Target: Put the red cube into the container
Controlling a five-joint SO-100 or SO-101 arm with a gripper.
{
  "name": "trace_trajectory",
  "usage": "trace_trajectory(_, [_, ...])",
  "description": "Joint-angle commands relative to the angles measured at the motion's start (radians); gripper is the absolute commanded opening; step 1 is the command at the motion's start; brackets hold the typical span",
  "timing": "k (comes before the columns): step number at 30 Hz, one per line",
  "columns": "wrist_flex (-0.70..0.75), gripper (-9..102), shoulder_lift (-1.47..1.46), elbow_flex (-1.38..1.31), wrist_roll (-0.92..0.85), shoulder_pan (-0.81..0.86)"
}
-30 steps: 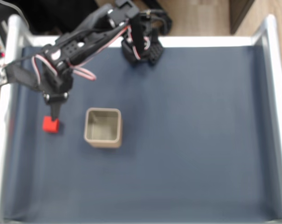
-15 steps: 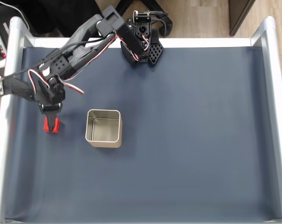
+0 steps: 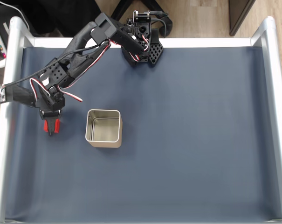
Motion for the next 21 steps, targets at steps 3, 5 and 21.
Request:
trace_trajectory(3, [-0.015,31,-0.002,-0.041,0.006,0.003])
trace_trajectory(5, [-0.018,31,-0.006,-0.043,0.006,0.002])
trace_trajectory(21, [-0.097,9,-0.005,0.011,-0.071,-0.003])
